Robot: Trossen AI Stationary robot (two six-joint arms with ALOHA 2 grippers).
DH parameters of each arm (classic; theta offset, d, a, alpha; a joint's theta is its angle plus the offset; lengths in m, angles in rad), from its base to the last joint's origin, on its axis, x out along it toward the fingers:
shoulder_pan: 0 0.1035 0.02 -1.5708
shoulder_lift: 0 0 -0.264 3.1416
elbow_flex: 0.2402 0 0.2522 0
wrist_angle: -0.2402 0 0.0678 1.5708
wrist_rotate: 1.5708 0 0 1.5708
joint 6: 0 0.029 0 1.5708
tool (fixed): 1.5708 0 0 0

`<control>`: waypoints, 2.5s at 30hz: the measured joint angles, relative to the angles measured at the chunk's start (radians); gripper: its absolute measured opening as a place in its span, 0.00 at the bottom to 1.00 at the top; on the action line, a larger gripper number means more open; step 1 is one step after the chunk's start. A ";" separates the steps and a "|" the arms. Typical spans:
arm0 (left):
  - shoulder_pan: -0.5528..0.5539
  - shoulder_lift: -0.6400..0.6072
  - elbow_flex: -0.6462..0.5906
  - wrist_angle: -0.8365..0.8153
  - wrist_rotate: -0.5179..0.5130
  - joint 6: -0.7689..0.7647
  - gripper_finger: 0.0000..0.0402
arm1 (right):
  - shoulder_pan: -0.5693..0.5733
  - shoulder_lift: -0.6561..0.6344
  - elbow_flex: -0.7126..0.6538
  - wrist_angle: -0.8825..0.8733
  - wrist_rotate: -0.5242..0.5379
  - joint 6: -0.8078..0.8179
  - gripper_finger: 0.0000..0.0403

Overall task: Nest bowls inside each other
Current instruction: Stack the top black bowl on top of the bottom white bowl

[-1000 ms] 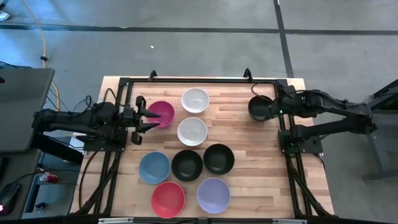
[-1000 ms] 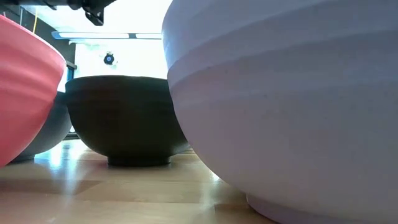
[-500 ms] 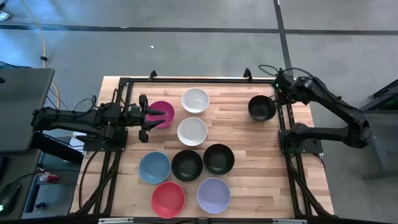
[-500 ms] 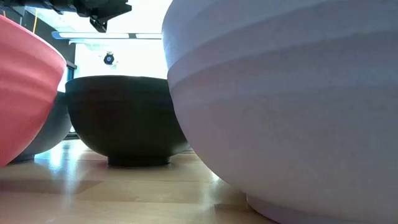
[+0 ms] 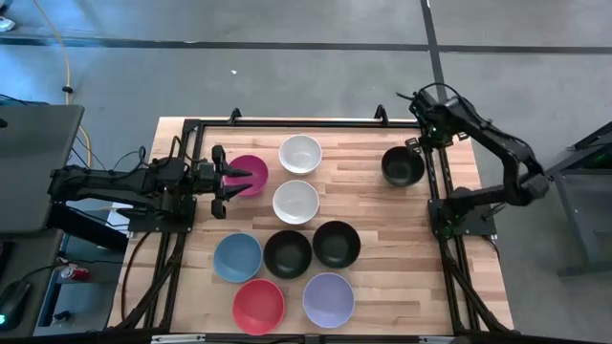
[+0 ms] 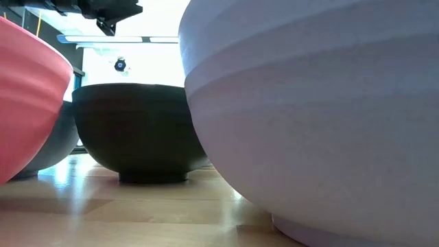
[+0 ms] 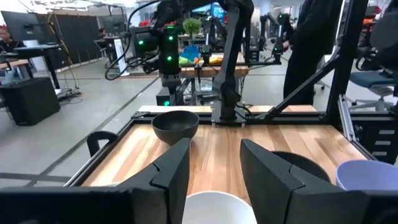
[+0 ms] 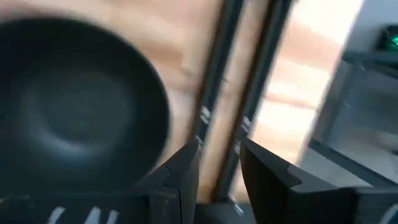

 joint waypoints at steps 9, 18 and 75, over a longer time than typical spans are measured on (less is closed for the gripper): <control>0.000 0.000 0.000 -0.015 0.000 0.018 0.33 | 0.002 -0.011 0.001 -0.014 -0.022 -0.039 0.27; 0.000 0.000 0.000 -0.020 0.000 0.017 0.33 | 0.044 -0.011 0.001 0.017 -0.134 -0.065 0.27; 0.000 0.001 0.000 -0.044 -0.010 -0.045 0.33 | 0.023 0.272 -0.020 0.376 -0.150 -0.546 0.22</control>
